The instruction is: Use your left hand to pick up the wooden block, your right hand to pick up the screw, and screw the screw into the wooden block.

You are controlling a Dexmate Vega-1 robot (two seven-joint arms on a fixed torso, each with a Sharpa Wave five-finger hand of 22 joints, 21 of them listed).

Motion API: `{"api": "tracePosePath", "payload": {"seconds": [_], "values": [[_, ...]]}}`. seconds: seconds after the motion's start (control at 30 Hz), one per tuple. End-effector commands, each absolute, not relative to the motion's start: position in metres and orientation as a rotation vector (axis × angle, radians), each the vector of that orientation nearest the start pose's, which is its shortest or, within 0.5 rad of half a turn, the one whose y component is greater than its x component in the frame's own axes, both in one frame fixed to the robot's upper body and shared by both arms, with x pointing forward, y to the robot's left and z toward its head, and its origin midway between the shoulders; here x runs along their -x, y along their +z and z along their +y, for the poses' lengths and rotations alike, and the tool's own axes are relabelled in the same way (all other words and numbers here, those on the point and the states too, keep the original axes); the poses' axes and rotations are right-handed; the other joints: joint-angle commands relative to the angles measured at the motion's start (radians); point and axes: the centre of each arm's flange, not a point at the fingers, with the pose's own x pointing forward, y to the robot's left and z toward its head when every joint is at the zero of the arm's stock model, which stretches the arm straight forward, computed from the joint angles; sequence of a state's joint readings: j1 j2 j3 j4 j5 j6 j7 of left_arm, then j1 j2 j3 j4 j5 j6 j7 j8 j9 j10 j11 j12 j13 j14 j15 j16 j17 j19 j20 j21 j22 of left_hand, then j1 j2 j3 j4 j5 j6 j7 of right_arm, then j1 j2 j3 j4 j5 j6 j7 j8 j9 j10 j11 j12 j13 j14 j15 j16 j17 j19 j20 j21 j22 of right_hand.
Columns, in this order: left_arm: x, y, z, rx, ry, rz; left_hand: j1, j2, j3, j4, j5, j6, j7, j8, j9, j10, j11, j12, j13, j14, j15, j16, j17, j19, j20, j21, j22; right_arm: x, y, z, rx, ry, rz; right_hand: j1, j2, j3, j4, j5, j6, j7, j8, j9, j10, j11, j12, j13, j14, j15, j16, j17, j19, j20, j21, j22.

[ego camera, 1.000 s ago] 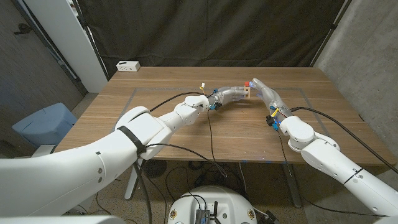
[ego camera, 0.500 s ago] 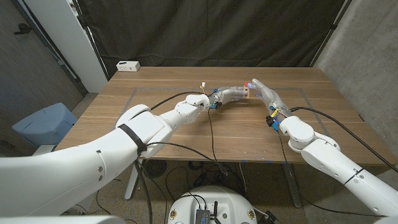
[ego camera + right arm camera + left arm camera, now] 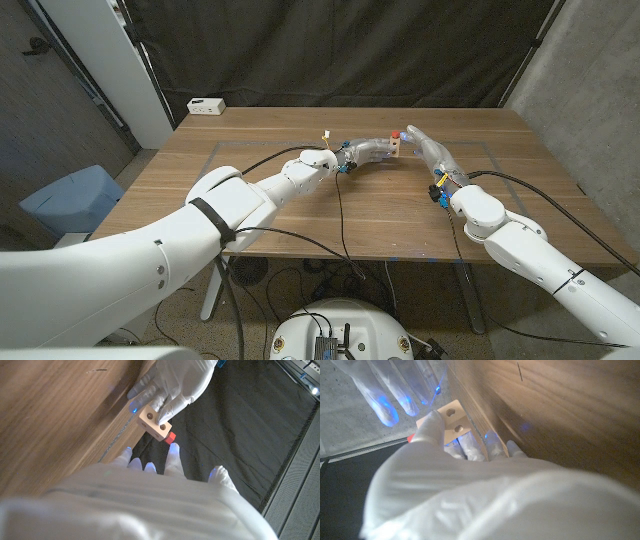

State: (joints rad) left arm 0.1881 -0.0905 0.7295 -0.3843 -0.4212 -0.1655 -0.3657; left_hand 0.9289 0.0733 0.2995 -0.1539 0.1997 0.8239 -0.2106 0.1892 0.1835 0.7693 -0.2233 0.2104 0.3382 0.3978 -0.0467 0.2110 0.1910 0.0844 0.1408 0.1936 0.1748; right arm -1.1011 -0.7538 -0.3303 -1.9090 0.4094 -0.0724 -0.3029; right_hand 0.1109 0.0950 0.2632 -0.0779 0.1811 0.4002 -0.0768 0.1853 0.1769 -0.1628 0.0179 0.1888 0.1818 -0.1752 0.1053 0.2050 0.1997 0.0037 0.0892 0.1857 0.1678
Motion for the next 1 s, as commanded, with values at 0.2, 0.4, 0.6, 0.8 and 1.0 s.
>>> {"api": "tracePosePath", "payload": {"seconds": [0.2,0.4,0.6,0.8,1.0], "values": [[-0.724,0.021,-0.002,-0.298,-0.698,-0.265,-0.008,0.000,0.005,0.002,0.005,0.017,0.007,0.009,0.006,0.004,0.004,0.007,0.001,0.002,-0.058,0.002,0.002,-0.001,0.001,0.006,0.004,-0.570,-0.020,-0.275,0.294,0.030,-0.528,0.002,0.002,0.009,0.000,0.006,-0.008,0.003,-0.003,0.001,-0.001,-0.004,0.006,0.001,-0.065,0.004,0.001,0.004,0.007,0.003,0.008,0.003],[-0.724,0.021,-0.002,-0.300,-0.699,-0.266,-0.007,0.000,0.005,0.002,0.006,0.017,0.006,0.009,0.006,0.004,0.004,0.007,0.001,0.002,-0.058,0.002,0.002,-0.001,0.001,0.006,0.004,-0.575,-0.017,-0.277,0.292,0.033,-0.529,0.001,0.001,0.009,0.000,0.006,-0.021,0.002,-0.008,0.001,-0.005,-0.002,0.004,0.001,-0.065,0.005,0.001,0.004,0.007,0.003,0.007,0.003],[-0.724,0.021,-0.003,-0.299,-0.701,-0.269,-0.007,0.000,0.005,0.002,0.005,0.017,0.007,0.009,0.006,0.003,0.004,0.007,0.001,0.002,-0.057,0.003,0.003,-0.002,0.000,0.006,0.004,-0.579,-0.015,-0.277,0.287,0.041,-0.530,-0.004,-0.002,0.008,0.002,0.005,-0.045,0.003,-0.014,0.001,-0.013,0.002,0.001,0.001,-0.069,0.005,0.000,0.005,0.005,0.004,0.006,0.003],[-0.723,0.021,-0.004,-0.294,-0.705,-0.272,-0.007,0.000,0.005,0.002,0.005,0.017,0.006,0.009,0.006,0.003,0.004,0.007,0.001,0.002,-0.057,0.002,0.003,-0.002,0.000,0.006,0.004,-0.583,-0.013,-0.277,0.280,0.050,-0.530,-0.008,-0.005,0.006,0.003,0.005,-0.062,0.006,-0.016,0.001,-0.023,0.004,-0.002,0.001,-0.075,0.007,-0.002,0.006,0.002,0.006,0.005,0.003],[-0.722,0.021,-0.005,-0.294,-0.716,-0.282,-0.009,0.001,0.005,0.003,0.005,0.016,0.005,0.008,0.006,0.004,0.004,0.007,0.001,0.002,-0.057,0.003,0.003,-0.003,0.000,0.005,0.004,-0.587,-0.012,-0.274,0.279,0.061,-0.529,-0.011,-0.006,0.005,0.004,0.005,-0.066,0.001,-0.015,0.001,-0.025,0.006,-0.002,0.001,-0.076,0.008,-0.002,0.006,0.001,0.007,0.005,0.003]]}}
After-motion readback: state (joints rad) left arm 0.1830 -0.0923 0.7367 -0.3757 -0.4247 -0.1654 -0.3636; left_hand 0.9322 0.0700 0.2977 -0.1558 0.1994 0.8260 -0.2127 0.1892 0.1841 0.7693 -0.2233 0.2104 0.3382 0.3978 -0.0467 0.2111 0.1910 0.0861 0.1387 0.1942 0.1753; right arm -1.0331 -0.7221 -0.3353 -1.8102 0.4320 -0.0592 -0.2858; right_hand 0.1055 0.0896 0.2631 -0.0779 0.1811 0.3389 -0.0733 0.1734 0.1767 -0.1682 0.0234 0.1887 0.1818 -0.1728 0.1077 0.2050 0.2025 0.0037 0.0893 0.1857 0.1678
